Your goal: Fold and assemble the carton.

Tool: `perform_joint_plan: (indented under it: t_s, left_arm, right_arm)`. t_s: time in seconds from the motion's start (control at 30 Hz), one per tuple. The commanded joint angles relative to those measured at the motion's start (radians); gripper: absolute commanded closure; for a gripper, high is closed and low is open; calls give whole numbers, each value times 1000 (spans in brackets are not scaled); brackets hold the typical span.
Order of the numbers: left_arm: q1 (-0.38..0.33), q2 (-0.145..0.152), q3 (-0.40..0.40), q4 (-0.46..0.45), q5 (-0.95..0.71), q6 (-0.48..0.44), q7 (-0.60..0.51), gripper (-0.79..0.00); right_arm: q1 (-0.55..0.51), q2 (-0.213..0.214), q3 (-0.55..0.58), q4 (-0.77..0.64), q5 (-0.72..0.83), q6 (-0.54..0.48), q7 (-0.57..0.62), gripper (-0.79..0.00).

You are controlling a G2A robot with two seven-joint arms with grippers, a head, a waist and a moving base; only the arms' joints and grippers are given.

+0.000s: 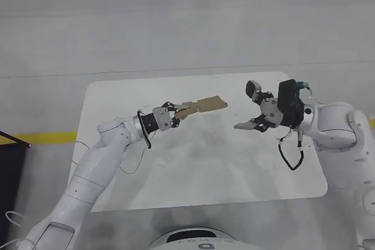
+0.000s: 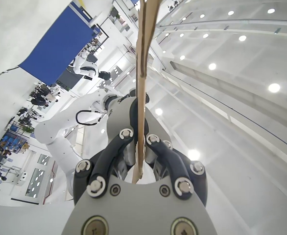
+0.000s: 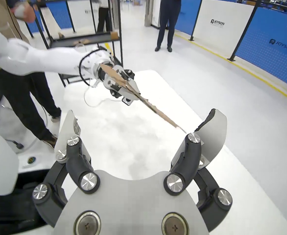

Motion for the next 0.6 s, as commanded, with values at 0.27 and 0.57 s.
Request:
perform_joint_plan:
  t_s: [0.27,0.57]
  left_arm:
    - [1,-5,11,-20,-70,107,41,0]
    - [8,-4,7,-28,-85,143,59,0]
  right_arm:
    - [22,3,-79,-21,-308,0,-184,-637]
    - [55,24,-142,6,-385,0,-293,-496]
